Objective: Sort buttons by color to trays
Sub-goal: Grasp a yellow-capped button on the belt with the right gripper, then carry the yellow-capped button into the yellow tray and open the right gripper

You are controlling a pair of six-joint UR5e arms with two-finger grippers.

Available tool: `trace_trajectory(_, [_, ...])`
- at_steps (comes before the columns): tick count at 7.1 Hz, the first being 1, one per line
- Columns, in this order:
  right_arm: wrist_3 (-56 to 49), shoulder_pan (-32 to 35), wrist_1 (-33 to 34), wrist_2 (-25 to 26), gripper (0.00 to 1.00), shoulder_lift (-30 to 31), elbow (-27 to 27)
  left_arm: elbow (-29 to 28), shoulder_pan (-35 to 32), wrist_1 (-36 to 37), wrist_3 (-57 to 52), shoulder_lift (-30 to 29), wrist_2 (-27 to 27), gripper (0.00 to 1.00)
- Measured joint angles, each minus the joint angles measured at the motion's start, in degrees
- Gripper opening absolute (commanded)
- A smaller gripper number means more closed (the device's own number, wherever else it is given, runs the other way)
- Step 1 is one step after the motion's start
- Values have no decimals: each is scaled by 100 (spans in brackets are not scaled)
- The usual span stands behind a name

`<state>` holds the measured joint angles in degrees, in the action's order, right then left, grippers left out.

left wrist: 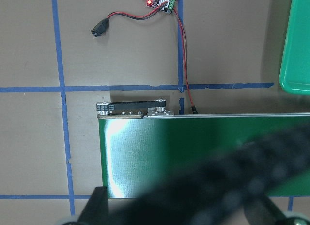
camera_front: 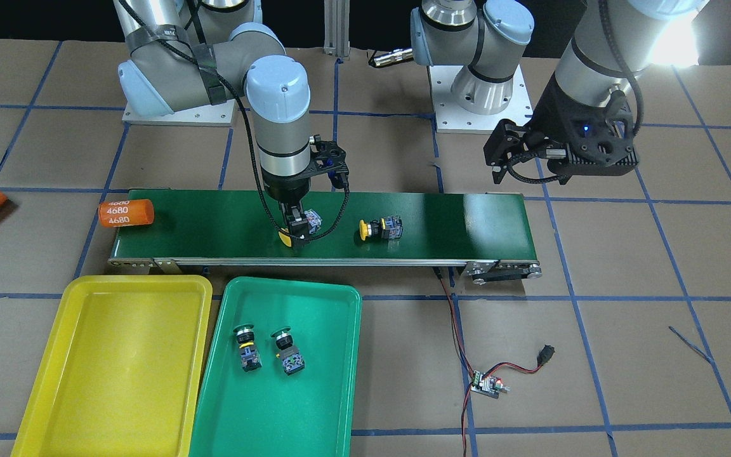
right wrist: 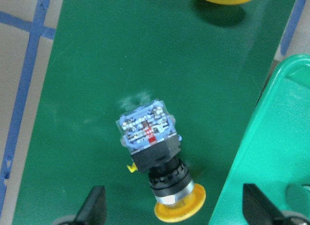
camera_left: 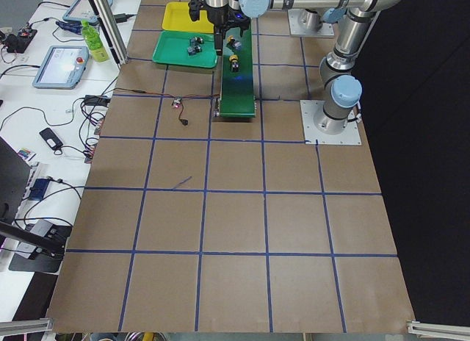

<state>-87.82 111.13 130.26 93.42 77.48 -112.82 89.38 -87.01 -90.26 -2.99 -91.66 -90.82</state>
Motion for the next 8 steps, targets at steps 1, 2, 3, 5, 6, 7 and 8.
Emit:
trace_trajectory(1, [4,41,-6,12,75,-59,-47,-1,0,0,17,-11,10,100])
trace_trajectory(2, [-5,61,-5,27,61,-85,-155,-5,0,0,47,-26,28,100])
trace_trajectory(3, [-36,73,2,83,37,-75,-247,-7,2,0,60,-31,39,100])
trace_trajectory(5, [-75,68,22,387,22,-5,-272,-5,3,0,62,-35,46,100])
trace_trajectory(6, [-76,8,76,552,18,27,-227,-5,3,0,62,-35,46,100])
trace_trajectory(7, [-68,-186,131,631,17,51,-107,-2,5,0,62,-36,47,100])
trace_trajectory(8, [-64,-553,142,635,18,49,68,-2,6,0,62,-36,47,100])
